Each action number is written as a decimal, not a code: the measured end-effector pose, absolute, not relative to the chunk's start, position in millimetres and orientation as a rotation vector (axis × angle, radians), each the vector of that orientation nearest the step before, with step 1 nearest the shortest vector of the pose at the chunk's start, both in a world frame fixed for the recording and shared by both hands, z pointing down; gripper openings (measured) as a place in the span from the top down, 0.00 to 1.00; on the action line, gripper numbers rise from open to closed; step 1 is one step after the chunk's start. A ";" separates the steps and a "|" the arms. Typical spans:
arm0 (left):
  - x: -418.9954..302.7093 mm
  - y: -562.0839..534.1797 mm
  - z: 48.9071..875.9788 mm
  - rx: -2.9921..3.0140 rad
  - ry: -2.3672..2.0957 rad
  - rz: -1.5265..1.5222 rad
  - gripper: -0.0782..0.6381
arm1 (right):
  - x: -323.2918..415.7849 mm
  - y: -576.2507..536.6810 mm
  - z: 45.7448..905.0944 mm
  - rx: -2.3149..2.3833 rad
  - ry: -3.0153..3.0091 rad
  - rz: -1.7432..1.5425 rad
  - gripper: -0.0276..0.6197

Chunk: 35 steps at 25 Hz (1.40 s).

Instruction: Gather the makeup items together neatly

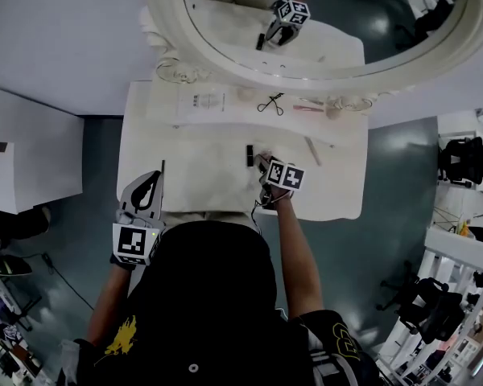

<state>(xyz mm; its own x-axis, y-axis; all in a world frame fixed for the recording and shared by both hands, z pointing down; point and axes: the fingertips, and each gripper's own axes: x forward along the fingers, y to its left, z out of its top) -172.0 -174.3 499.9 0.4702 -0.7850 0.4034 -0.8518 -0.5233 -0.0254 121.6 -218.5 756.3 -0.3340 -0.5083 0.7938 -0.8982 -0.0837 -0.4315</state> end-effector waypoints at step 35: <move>-153.3 -177.5 505.2 2.551 -1.363 0.586 0.87 | 94.2 -222.0 748.7 1.562 -1.733 1.109 0.27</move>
